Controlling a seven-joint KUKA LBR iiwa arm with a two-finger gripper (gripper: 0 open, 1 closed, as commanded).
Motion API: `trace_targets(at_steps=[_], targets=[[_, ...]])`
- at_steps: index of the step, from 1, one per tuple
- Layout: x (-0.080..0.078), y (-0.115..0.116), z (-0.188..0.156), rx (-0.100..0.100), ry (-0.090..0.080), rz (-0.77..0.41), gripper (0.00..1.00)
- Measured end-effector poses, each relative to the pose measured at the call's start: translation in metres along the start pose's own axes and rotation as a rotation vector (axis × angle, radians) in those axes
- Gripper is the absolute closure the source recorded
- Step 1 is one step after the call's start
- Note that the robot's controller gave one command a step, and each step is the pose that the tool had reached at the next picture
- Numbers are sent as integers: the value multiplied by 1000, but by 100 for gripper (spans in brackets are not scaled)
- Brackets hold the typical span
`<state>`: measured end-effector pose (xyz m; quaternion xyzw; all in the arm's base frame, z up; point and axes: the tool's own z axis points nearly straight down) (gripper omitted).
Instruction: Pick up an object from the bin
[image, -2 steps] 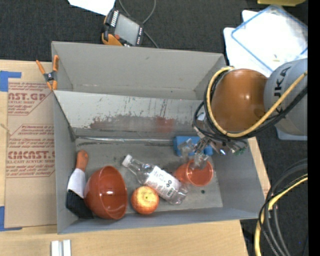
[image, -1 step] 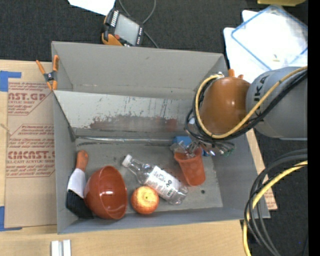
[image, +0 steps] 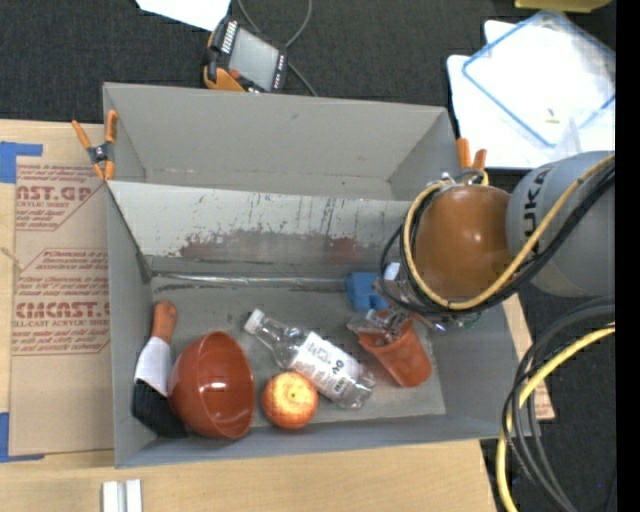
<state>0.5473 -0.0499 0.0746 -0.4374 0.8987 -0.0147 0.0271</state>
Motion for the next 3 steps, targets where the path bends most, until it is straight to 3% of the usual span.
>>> trace_targets(at_steps=[1,2,3], targets=[[-15,-21,3,-2,-5,213,100],[-15,-21,3,-2,-5,213,100],[-34,-17,-47,0,-9,196,100]])
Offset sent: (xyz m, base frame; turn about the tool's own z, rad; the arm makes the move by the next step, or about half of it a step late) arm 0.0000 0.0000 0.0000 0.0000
